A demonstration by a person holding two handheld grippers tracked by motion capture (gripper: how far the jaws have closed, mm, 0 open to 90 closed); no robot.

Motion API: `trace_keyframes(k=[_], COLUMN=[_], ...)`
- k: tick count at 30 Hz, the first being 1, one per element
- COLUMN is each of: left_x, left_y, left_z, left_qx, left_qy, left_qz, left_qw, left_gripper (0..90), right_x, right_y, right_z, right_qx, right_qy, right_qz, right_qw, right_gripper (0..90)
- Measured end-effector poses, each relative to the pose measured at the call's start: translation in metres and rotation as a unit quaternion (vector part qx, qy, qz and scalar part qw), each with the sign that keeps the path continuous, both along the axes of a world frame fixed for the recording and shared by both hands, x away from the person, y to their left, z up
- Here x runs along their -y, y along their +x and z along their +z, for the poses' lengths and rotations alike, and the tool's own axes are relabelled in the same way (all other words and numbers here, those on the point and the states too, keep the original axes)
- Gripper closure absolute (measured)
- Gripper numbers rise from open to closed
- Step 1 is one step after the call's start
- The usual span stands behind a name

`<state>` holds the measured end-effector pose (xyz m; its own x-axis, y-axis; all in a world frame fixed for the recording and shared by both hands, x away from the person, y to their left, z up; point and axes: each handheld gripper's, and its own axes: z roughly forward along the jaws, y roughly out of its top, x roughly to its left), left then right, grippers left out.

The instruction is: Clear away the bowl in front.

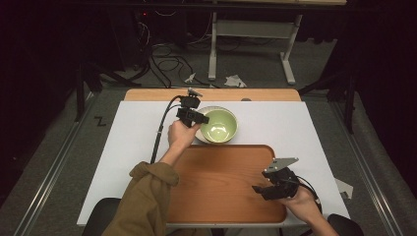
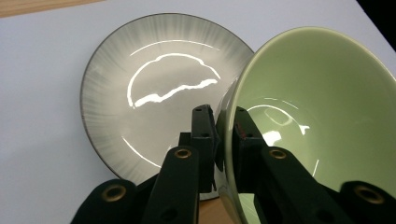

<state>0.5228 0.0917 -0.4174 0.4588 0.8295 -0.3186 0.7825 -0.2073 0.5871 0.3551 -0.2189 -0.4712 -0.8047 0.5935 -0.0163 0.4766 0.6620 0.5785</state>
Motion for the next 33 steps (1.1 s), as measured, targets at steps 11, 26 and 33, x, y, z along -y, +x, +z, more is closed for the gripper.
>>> trace_keyframes(k=[11,26,33], left_x=[0.005,0.016,0.017], left_y=[-0.016,-0.046,-0.058], left_z=[0.014,0.032,0.035], left_qx=[0.009,0.026,0.022], left_qy=[-0.015,-0.019,-0.031], left_qz=[-0.034,-0.089,-0.106], left_qw=[0.9993,0.9955,0.9936], left_gripper=[82.3,82.2,82.1], right_x=[0.0,0.001,0.0], right_y=[0.0,-0.001,-0.001], right_z=[0.0,0.001,0.001], right_qx=[0.001,0.003,0.001], right_qy=[0.0,0.0,0.001], right_qz=[-0.001,-0.002,-0.004], right_qw=[1.0,1.0,1.0], right_gripper=[35.6,35.6,35.6])
